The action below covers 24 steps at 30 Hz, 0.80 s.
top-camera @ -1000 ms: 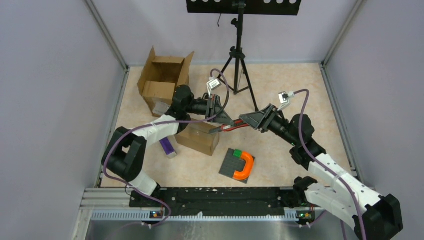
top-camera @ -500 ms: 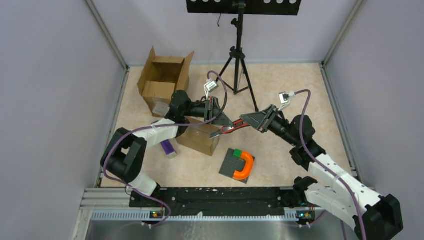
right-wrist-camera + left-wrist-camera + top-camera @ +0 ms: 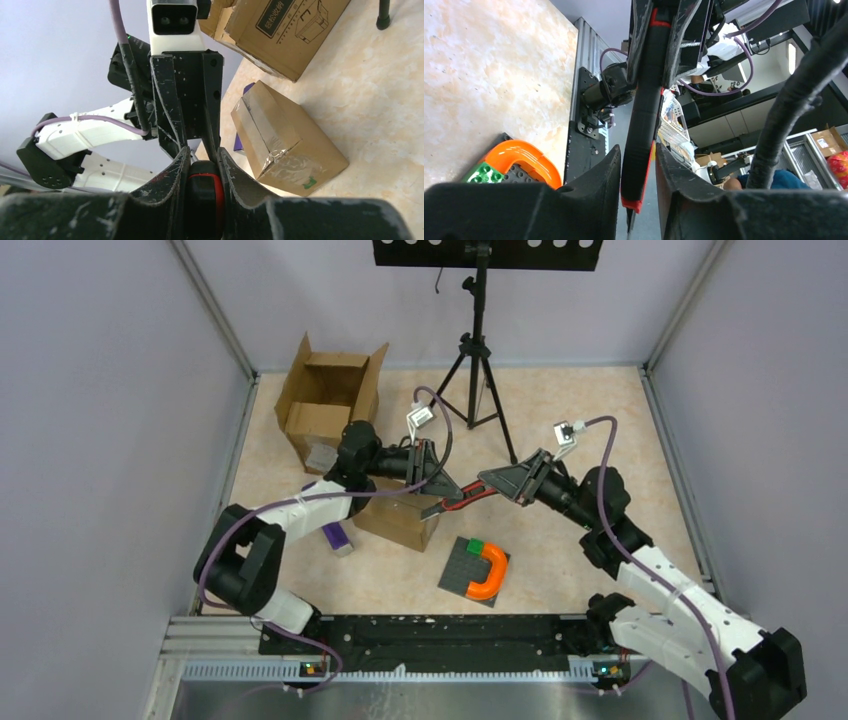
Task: Unpack the express box
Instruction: Pick up the knife at the center of the board.
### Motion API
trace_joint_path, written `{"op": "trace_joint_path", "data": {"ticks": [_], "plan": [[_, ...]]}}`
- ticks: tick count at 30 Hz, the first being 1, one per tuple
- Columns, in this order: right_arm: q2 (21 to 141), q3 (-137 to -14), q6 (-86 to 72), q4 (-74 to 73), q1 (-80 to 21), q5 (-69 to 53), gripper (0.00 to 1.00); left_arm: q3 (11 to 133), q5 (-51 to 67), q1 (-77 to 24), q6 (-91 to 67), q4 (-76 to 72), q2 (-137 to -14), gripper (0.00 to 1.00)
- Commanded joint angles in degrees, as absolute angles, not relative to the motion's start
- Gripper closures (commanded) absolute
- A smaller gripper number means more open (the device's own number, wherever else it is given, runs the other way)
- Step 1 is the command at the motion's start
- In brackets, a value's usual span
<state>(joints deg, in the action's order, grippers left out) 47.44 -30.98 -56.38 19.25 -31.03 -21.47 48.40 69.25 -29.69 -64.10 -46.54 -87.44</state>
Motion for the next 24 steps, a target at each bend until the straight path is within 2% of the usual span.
{"op": "trace_joint_path", "data": {"ticks": [1,8,17,24], "plan": [[47.3,-36.5,-50.9,19.1,-31.3,-22.8,1.00,50.0,72.1,-29.6,-60.7,-43.7,-84.3,0.62],[48.2,-40.3,-47.5,15.7,-31.3,-25.7,1.00,50.8,74.0,-29.6,-59.0,-42.2,-81.8,0.53],[50.4,-42.9,-48.0,16.3,-31.4,-31.1,1.00,50.4,74.5,-29.5,-56.4,-38.4,-79.3,0.61],[51.1,-43.5,-47.2,15.3,-32.9,-31.2,1.00,50.0,73.9,-29.6,-56.0,-37.9,-78.7,0.61]]}}
